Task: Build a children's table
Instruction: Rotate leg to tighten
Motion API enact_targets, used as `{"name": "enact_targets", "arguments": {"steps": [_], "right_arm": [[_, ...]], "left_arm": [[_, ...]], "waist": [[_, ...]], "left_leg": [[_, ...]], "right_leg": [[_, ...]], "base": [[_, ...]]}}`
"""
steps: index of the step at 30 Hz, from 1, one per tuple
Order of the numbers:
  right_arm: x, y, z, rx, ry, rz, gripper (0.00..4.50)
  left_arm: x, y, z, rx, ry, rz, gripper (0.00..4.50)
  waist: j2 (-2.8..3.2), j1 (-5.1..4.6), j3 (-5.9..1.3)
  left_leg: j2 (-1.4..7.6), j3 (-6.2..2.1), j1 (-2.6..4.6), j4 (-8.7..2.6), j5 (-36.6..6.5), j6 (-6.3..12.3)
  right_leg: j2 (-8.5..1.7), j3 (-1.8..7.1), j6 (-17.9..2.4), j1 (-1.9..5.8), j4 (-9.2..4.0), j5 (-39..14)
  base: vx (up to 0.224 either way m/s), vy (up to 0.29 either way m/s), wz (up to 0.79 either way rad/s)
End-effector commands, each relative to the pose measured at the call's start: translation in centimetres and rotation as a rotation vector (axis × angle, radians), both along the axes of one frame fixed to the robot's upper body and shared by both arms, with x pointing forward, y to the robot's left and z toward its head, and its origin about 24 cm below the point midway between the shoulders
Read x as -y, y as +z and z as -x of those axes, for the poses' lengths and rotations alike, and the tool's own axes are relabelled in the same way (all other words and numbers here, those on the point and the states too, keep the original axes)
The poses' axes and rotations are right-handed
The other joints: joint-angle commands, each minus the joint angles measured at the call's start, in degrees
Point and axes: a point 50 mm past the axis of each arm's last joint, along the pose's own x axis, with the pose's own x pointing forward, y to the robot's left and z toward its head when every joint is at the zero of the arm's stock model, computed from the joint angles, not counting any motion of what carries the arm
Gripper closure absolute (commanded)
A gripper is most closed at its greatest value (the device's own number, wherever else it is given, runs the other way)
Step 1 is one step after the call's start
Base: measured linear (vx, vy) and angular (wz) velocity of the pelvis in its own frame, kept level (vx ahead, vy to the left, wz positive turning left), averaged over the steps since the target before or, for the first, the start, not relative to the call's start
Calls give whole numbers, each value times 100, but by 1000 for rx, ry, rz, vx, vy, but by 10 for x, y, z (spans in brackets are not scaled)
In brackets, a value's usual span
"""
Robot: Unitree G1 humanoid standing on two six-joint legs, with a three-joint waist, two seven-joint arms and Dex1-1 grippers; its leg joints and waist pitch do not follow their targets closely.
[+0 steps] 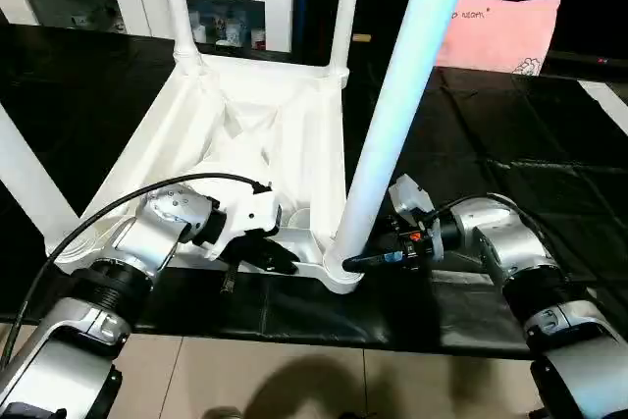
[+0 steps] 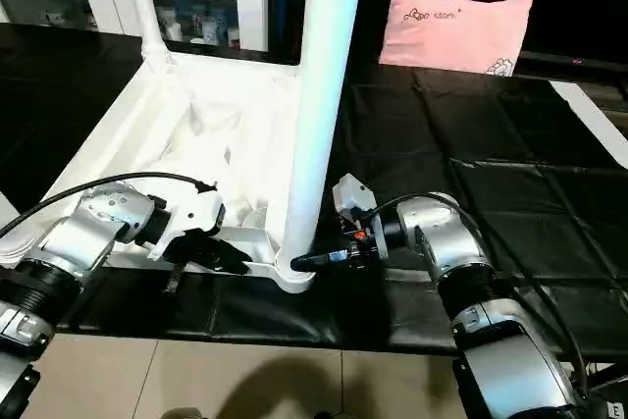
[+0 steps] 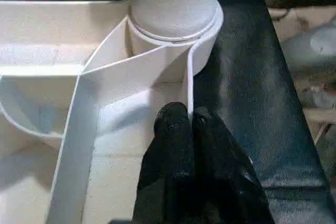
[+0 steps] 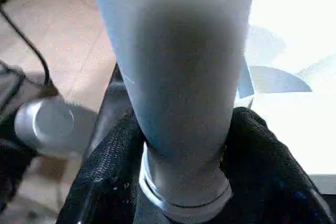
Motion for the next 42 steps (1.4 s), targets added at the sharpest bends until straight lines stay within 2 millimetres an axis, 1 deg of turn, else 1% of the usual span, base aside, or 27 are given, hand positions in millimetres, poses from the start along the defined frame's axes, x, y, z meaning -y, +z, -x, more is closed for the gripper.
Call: {"name": "enact_targets", "arguments": {"steps": [1, 5, 6, 8, 9, 11, 13, 14, 15, 16, 17, 18, 19, 20, 21, 22, 23, 24, 25, 26, 27, 29, 30, 33, 36, 40, 42], "right_arm": [[-3, 7, 3, -20, 17, -96, 253], [-10, -7, 11, -54, -150, -104, 253], [-10, -7, 11, -54, -153, -103, 253], [-29, -23, 6, -78, -388, -61, 253], [-29, -23, 6, -78, -388, -61, 253], [-40, -28, 1, -83, -509, -30, 253], [-52, -33, -8, -100, -654, -5, 253], [-60, -34, -12, -100, -732, 16, 254], [-64, -34, -15, -99, -781, 30, 254], [-70, -33, -18, -108, -838, 35, 254], [-78, -31, -24, -114, -926, 48, 254], [-81, -30, -26, -115, -959, 54, 254], [-84, -28, -29, -116, -1001, 65, 254], [-85, -27, -30, -117, -1015, 66, 254], [-88, -25, -32, -126, -1039, 54, 254], [-90, -22, -33, -135, -1055, 31, 254], [-91, -21, -33, -134, -1058, 26, 254], [-90, -21, -33, -130, -1059, 23, 219], [-89, -21, -33, -126, -1058, 20, 199], [-87, -22, -32, -121, -1059, 17, 182], [-86, -22, -32, -118, -1060, 17, 175], [-81, -23, -31, -96, -1054, 6, 166], [-76, -21, -30, -85, -1041, -16, 157], [-59, -17, -25, -19, -950, -57, 129], [-35, -9, -18, 27, -851, -105, 104], [-8, 1, -16, 83, -761, -107, 72], [4, 6, -15, 109, -716, -98, 57]], "left_arm": [[5, 1, -6, 25, 76, -8, 450], [16, 1, -18, 56, 272, 31, 450], [16, 1, -18, 56, 274, 32, 450], [30, 6, -27, 83, 414, 84, 450], [30, 6, -27, 83, 414, 84, 450], [38, 9, -30, 83, 465, 104, 450], [48, 12, -33, 87, 514, 124, 450], [54, 14, -36, 93, 545, 135, 450], [57, 16, -37, 97, 566, 140, 450], [62, 18, -40, 110, 604, 152, 450], [67, 20, -44, 130, 649, 162, 450], [69, 21, -46, 139, 661, 164, 450], [72, 22, -48, 150, 678, 164, 450], [73, 22, -48, 154, 683, 162, 450], [73, 22, -49, 170, 685, 148, 450], [72, 21, -49, 191, 687, 123, 450], [71, 21, -50, 195, 688, 117, 450], [70, 21, -50, 197, 690, 112, 450], [68, 20, -50, 197, 693, 109, 450], [66, 20, -50, 198, 696, 103, 450], [65, 20, -50, 199, 700, 100, 450], [60, 19, -51, 205, 703, 86, 450], [57, 18, -51, 206, 703, 79, 450], [47, 16, -50, 202, 678, 67, 450], [34, 13, -44, 183, 610, 53, 450], [21, 10, -37, 168, 528, 29, 450], [16, 9, -33, 159, 458, 34, 450]], "waist": [[66, -32, -457], [50, 6, -434], [25, -15, -421], [9, -97, -404], [9, -97, -404], [19, -239, -408], [24, -348, -419], [90, -437, -418], [108, -530, -437], [209, -529, -434], [256, -625, -423], [311, -601, -399], [308, -612, -390], [248, -621, -348], [147, -631, -328], [143, -609, -332], [140, -611, -374], [228, -586, -412], [228, -586, -412], [256, -587, -431], [247, -583, -424], [229, -580, -427], [208, -555, -438], [171, -507, -454], [184, -493, -489], [156, -438, -525], [142, -392, -501]], "left_leg": [[56, 98, -82, -353, -313, 357], [27, 105, -48, -365, -514, 272], [-10, 101, -76, -363, -570, 234], [-52, 95, -93, -345, -645, 136], [-52, 95, -93, -345, -645, 136], [-119, 81, -139, -300, -826, 108], [-149, 78, -158, -258, -900, 131], [-121, 48, -137, -261, -1000, 139], [-55, -16, -205, -278, -1118, 159], [28, -52, -143, -318, -1210, 186], [265, -139, -134, -417, -1601, 280], [404, -191, -115, -515, -1912, 321], [543, -246, -87, -631, -2360, 283], [392, -157, 22, -586, -2564, 193], [-26, 13, 192, -284, -2187, 112], [-137, 72, 252, -216, -1958, 144], [-176, 78, 88, -225, -1624, 276], [-59, 27, 36, -296, -1458, 312], [-59, 27, 36, -296, -1458, 312], [104, -55, -4, -400, -1361, 270], [106, -51, 27, -422, -1349, 236], [74, -32, 22, -425, -1280, 221], [64, -13, 14, -436, -1070, 251], [38, 21, 5, -431, -880, 349], [41, 17, -67, -416, -573, 487], [57, 28, -131, -357, 80, 632], [37, 59, -127, -356, -104, 661]], "right_leg": [[-300, 403, -704, 507, -377, -1492], [-309, 381, -512, 475, -462, -1987], [-307, 354, -324, 494, -511, -2342], [-295, 301, 13, 474, -603, -2882], [-295, 301, 13, 474, -603, -2882], [-276, 174, 387, 485, -717, -3327], [-253, 78, 589, 481, -787, -3444], [-259, -25, 614, 476, -872, -3476], [-269, -147, 725, 605, -913, -3352], [-304, -174, 642, 619, -942, -3218], [-345, -185, 469, 699, -856, -2778], [-358, -134, 346, 730, -739, -2569], [-389, 16, 166, 761, -485, -2117], [-409, 84, 69, 644, -610, -2275], [-428, -128, 297, 443, -1001, -3349], [-436, -193, 395, 393, -1079, -3659], [-383, -264, 667, 529, -1063, -3695], [-388, -265, 723, 601, -1057, -3328], [-388, -265, 723, 601, -1057, -3328], [-405, -164, 488, 650, -930, -2596], [-415, -110, 272, 608, -879, -2372], [-413, -73, 109, 607, -841, -2292], [-416, -11, -89, 602, -781, -2124], [-385, 51, -189, 595, -735, -2063], [-395, 89, -168, 637, -691, -1984], [-365, 160, -595, 592, -477, -1000], [-366, 151, -590, 585, -515, -1288]], "base": [[0, 0, 0], [0, 0, 0], [0, 0, 0], [0, 0, 0], [0, 0, 0], [0, 0, 0], [0, 0, 0], [0, 0, 0], [0, 0, 0], [0, 0, 0], [0, 0, 0], [0, 0, 0], [0, 0, 0], [0, 0, 0], [0, 0, 0], [0, 0, 0], [0, 0, 0], [0, 0, 0], [0, 0, 0], [0, 0, 0], [0, 0, 0], [0, 0, 0], [0, 0, 0], [0, 0, 0], [0, 0, 0], [0, 0, 0], [0, 0, 0]]}}
